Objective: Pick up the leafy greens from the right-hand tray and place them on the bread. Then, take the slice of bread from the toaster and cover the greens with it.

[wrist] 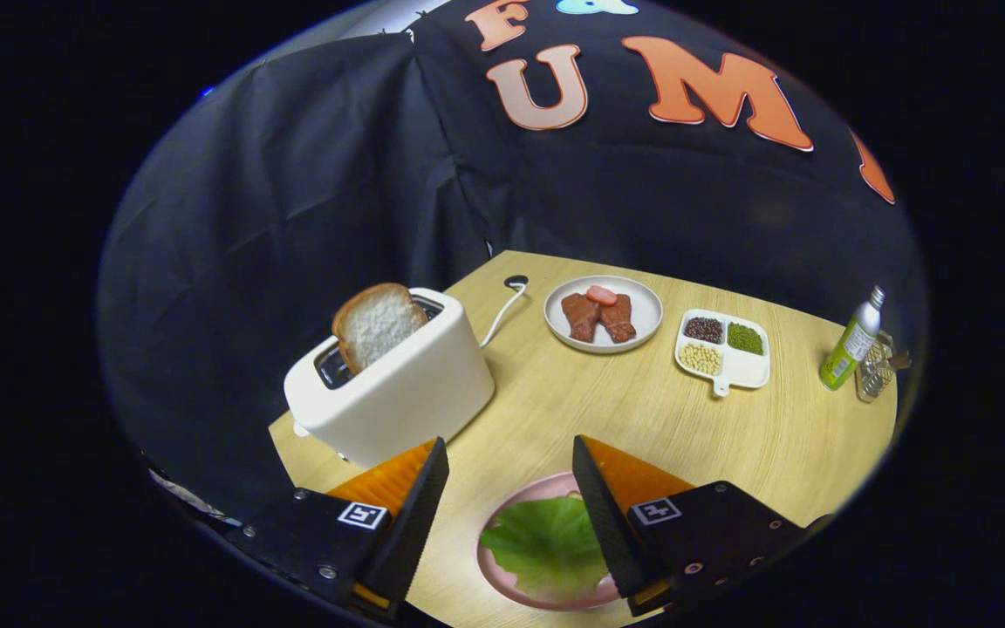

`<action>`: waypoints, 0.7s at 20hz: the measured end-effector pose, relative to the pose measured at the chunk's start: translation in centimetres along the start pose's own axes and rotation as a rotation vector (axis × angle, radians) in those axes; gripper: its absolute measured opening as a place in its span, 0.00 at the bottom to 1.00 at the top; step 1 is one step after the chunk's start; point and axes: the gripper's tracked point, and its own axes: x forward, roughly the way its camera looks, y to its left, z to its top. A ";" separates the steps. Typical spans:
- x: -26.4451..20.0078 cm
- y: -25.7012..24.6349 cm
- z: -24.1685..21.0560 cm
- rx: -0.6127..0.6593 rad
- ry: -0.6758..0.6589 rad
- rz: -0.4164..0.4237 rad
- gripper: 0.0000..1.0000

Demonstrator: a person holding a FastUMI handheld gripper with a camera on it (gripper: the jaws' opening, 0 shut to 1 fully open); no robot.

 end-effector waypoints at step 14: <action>6.0 8.2 9.0 0.038 0.094 0.068 0.92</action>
